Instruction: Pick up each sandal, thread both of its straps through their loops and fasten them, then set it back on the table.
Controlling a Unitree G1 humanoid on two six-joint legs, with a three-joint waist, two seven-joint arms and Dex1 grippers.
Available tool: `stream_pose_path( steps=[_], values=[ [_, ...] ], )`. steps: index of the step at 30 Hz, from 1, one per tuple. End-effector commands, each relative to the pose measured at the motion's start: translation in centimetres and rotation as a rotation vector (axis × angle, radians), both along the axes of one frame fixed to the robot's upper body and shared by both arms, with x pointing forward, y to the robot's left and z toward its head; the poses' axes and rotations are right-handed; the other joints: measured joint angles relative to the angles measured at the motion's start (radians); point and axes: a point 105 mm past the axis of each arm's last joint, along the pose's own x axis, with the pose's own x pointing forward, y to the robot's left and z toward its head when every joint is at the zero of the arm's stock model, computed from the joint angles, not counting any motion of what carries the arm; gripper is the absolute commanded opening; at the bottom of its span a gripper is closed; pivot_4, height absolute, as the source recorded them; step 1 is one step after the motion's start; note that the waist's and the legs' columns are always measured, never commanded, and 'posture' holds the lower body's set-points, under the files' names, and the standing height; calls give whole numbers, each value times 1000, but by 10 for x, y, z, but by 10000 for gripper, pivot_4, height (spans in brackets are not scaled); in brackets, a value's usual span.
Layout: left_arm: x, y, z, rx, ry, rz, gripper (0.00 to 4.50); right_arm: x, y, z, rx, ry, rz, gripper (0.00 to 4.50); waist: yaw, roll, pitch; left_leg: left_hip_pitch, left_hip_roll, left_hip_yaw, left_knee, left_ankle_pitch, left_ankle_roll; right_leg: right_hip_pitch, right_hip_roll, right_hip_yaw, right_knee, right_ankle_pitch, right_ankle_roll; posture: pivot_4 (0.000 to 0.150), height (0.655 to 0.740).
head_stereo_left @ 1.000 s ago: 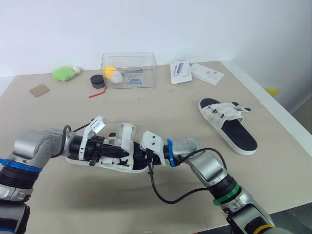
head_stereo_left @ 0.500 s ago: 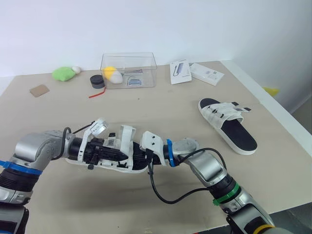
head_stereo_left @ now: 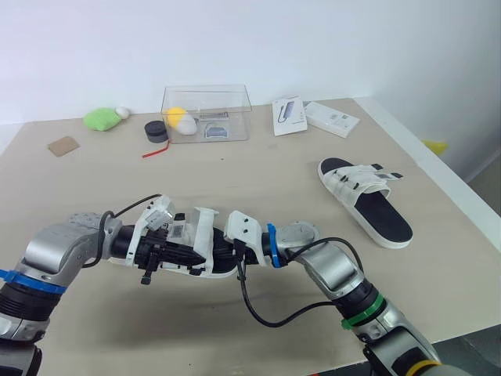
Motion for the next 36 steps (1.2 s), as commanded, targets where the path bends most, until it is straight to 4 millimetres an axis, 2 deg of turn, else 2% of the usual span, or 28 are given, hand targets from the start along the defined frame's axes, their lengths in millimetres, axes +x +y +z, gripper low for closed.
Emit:
stream_pose_path(
  steps=[1,2,5,8,10,11,16,20,21,25,28,36],
  values=[
    [0,4,-11,54,-9,10,543,2,-8,-24,-79,56,-42,0,0,0,0,0,0,0,0,0,0,0,0,0,0,0,0,1500,7400],
    [-1,4,-10,51,-5,8,543,3,-8,-24,-79,56,-43,0,0,0,0,0,0,0,0,0,0,0,0,0,0,0,0,1500,7400],
    [0,4,-8,37,-9,13,8729,3,-9,-24,-80,56,-45,0,0,0,0,0,0,0,0,0,0,0,0,0,0,0,0,1500,7400],
    [4,3,1,-6,-30,19,21600,3,-9,-24,-81,55,-44,0,0,0,0,1,0,0,0,0,0,1,0,0,0,0,0,1500,7400],
    [11,-1,17,-92,-36,46,29308,4,-9,-24,-82,54,-44,0,1,0,0,1,0,0,0,0,1,1,0,0,0,0,0,1500,7400],
    [14,-2,23,-116,-41,56,34616,4,-9,-24,-82,53,-44,0,1,0,0,1,-1,-1,1,1,1,1,0,0,0,0,0,1500,7400],
    [29,-6,34,-167,-71,115,34616,4,-9,-24,-81,53,-45,0,0,0,0,0,-1,-2,2,1,1,1,2,1,0,1,1,1500,7400],
    [34,-10,30,-155,-74,136,34616,5,-9,-24,-80,52,-46,0,0,0,0,0,0,-3,1,1,1,1,3,1,0,1,0,1500,7400],
    [32,-10,28,-151,-66,126,29734,5,-9,-24,-80,52,-47,0,0,0,0,-1,0,-3,1,1,1,1,4,1,0,1,0,1500,7400],
    [30,-10,28,-146,-59,119,14831,5,-9,-24,-80,54,-49,0,0,0,0,-1,0,-7,1,1,1,1,4,1,0,1,0,1500,7400],
    [28,-9,27,-136,-65,109,460,5,-9,-24,-81,54,-48,0,0,0,0,-1,0,-7,1,1,1,1,4,1,0,1,0,1500,7400],
    [3,-4,8,-33,-51,3,460,5,-9,-24,-81,52,-45,0,-2,1,0,-1,1,-7,1,1,1,1,5,2,0,1,-1,1500,7400]
  ],
)
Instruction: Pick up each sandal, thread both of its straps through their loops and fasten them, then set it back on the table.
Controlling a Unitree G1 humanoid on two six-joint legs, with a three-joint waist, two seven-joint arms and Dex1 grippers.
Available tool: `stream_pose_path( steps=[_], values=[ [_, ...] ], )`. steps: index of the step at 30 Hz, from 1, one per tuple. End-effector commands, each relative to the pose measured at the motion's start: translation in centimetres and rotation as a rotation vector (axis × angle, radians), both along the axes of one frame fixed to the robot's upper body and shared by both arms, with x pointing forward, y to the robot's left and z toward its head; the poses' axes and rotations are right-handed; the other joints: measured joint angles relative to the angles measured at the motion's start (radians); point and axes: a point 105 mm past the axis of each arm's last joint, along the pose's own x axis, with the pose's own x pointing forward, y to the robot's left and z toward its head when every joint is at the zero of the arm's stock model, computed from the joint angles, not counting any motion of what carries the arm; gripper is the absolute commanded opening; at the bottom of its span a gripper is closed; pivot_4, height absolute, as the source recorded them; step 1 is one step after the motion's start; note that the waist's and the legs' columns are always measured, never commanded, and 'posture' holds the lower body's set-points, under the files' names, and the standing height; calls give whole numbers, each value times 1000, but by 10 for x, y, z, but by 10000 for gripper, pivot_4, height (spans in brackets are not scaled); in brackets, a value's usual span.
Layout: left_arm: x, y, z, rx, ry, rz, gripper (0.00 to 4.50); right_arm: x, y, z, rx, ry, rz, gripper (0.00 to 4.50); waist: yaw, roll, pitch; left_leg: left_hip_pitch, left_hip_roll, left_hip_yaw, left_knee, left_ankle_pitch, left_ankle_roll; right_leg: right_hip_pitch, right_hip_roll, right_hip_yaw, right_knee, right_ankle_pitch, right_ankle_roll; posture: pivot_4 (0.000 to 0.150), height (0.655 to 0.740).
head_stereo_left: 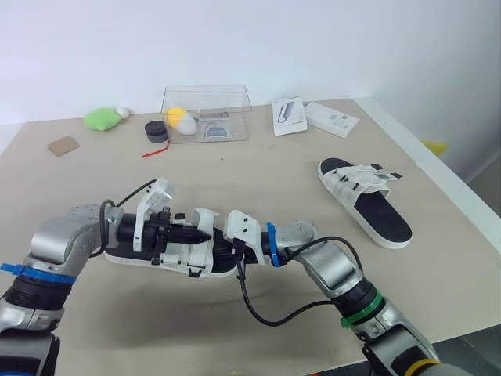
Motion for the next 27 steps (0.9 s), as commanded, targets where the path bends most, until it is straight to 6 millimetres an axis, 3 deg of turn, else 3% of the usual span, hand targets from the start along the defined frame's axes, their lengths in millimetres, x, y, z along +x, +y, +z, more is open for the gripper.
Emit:
stream_pose_path(
  steps=[1,11,20,21,22,27],
  values=[
    [-9,2,1,24,-10,-44,460,4,-10,-24,-83,53,-51,0,0,0,0,0,0,0,0,0,0,0,0,0,0,0,0,1500,7400],
    [-8,3,11,-6,-26,-21,460,2,-9,-24,-84,54,-42,0,0,0,0,0,0,0,0,0,0,0,1,-1,0,0,-1,1500,7400],
    [-30,18,44,-43,-72,1,39305,0,-9,-26,-81,65,-45,0,0,0,0,-1,1,-1,0,0,0,-1,0,-1,0,0,-1,1500,7400],
    [-33,21,47,-40,-78,12,42120,0,-10,-26,-81,66,-45,0,0,0,0,-1,1,0,0,0,0,-1,0,-1,0,0,-1,1500,7400],
    [-36,24,49,-33,-82,24,44394,-1,-10,-27,-81,67,-44,0,0,0,1,-1,1,0,0,0,0,-1,0,-1,0,-1,-1,1500,7400],
    [-65,40,48,7,-24,34,44394,-1,-10,-28,-83,74,-34,0,-1,1,1,-1,1,0,-1,0,0,-2,0,-1,0,-1,-2,1500,7400]
  ],
)
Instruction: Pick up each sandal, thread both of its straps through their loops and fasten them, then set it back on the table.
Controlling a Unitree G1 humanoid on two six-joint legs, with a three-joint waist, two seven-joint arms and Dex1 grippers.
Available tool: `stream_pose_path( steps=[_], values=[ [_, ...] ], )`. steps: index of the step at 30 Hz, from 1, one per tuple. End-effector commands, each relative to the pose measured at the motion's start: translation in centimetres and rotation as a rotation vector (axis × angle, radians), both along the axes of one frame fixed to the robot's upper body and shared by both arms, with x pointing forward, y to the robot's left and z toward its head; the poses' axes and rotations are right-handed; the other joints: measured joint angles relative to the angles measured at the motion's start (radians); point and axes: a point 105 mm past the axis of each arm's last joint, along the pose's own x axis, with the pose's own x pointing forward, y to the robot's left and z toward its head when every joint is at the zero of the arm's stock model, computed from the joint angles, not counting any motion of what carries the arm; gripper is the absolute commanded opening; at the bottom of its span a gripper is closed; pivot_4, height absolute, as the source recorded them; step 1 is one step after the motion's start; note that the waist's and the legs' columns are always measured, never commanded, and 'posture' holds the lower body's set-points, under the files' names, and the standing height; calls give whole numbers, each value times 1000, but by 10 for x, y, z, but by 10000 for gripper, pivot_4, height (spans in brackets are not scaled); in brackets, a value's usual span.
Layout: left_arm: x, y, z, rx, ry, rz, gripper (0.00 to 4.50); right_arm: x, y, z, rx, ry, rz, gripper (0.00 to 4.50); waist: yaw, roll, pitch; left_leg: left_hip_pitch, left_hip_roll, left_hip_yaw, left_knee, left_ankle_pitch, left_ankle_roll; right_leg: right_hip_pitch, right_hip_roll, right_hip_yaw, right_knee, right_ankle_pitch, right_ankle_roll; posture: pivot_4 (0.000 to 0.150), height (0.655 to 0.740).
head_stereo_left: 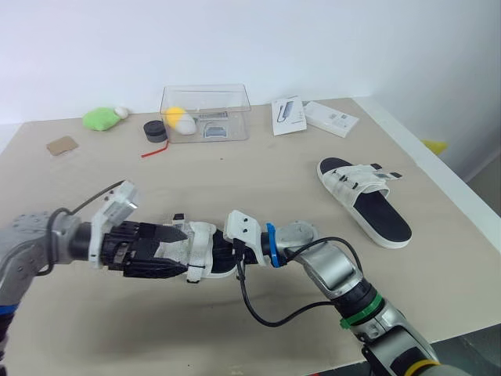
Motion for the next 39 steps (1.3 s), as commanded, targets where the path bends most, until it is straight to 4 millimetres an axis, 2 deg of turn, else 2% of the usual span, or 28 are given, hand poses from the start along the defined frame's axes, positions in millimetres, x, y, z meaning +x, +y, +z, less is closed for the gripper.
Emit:
stream_pose_path(
  steps=[1,5,9,12,17,28,32,35,39],
  values=[
    [-20,3,8,8,-3,-29,44394,1,-10,-27,-89,71,-39,0,1,0,0,0,0,0,0,0,0,0,0,0,0,0,-1,1500,7400],
    [-32,-3,-3,26,7,-18,44394,0,-9,-28,-94,68,-24,0,3,1,0,0,0,-1,0,0,0,0,-1,0,0,-3,-5,1500,7400],
    [-33,-4,-45,192,-28,13,44394,1,-9,-28,-95,64,-22,0,3,2,1,1,0,0,0,0,0,1,-1,0,0,-3,-5,1500,7400],
    [-30,-8,-56,204,-60,29,44394,2,-10,-28,-96,61,-24,0,4,2,1,1,0,0,-1,0,-1,1,-1,0,0,-3,-6,1500,7400],
    [-16,-14,-58,177,-137,81,44394,3,-11,-27,-96,60,-33,0,4,2,0,1,0,0,-1,0,0,1,-1,1,0,-3,-6,1500,7400],
    [-7,-16,-73,181,-171,140,44394,3,-11,-27,-94,61,-36,0,4,2,0,2,0,0,-1,0,0,1,-1,0,0,-3,-5,1500,7400],
    [-6,-21,-73,119,-148,169,44394,2,-11,-27,-95,63,-37,0,5,2,1,2,0,0,-1,0,0,2,-1,0,0,-3,-5,1500,7400],
    [-6,-23,-76,98,-123,179,36904,2,-12,-27,-95,65,-40,0,5,2,0,2,0,-1,0,0,0,2,-1,0,0,-3,-5,1500,7400],
    [-4,-26,-82,95,-106,190,15938,2,-13,-27,-96,66,-44,0,5,2,0,2,0,0,0,0,0,2,-1,0,0,-2,-4,1500,7400]
  ],
)
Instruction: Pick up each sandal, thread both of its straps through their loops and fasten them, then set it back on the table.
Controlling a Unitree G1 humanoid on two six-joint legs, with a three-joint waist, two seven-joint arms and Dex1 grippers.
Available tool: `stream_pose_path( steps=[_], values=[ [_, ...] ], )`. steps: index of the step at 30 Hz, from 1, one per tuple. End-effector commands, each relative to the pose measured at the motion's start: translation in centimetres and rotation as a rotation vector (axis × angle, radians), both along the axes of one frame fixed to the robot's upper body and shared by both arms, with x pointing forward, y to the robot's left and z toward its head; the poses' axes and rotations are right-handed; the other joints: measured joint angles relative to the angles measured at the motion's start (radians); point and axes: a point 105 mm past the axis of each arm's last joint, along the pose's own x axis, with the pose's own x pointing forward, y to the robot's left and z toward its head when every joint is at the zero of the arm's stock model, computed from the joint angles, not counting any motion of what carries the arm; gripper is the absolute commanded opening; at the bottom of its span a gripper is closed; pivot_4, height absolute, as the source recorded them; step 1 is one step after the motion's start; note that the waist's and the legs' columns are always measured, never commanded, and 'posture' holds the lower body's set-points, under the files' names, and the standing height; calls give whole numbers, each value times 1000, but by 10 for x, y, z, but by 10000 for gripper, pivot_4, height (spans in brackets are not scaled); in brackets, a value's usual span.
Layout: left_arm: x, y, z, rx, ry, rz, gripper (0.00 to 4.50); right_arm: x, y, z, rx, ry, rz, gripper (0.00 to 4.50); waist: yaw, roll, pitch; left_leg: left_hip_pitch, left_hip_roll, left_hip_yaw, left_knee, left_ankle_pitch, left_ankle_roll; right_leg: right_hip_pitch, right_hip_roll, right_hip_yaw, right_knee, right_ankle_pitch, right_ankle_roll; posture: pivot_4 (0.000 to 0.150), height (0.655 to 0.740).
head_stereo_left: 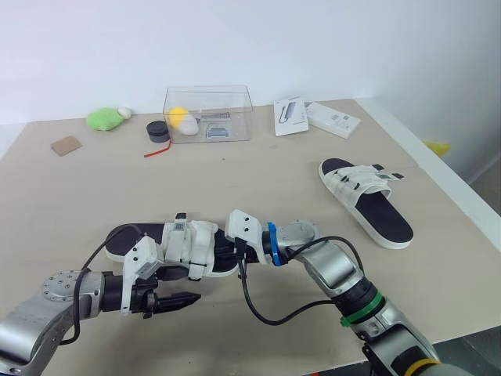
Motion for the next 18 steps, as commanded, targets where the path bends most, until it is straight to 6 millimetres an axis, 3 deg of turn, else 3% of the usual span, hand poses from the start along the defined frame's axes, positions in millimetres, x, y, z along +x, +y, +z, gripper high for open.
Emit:
stream_pose_path(
  steps=[1,3,9,18],
  values=[
    [2,-3,1,-11,0,2,11427,0,-11,-26,-91,68,-45,0,0,0,0,0,0,0,0,0,0,0,0,0,0,0,0,1500,7400],
    [3,-3,0,-10,1,5,917,0,-11,-26,-92,67,-45,0,0,0,0,0,0,0,0,0,0,0,0,0,0,0,1,1500,7400],
    [1,-3,-6,3,20,2,370,0,-10,-26,-90,66,-45,0,0,0,0,0,0,0,0,0,0,0,0,0,0,0,0,1500,7400],
    [-36,11,-25,125,165,-110,370,0,-10,-26,-89,68,-44,0,-1,2,-1,0,1,0,-2,-1,-1,-1,1,0,0,-2,-3,1500,7400]
  ],
)
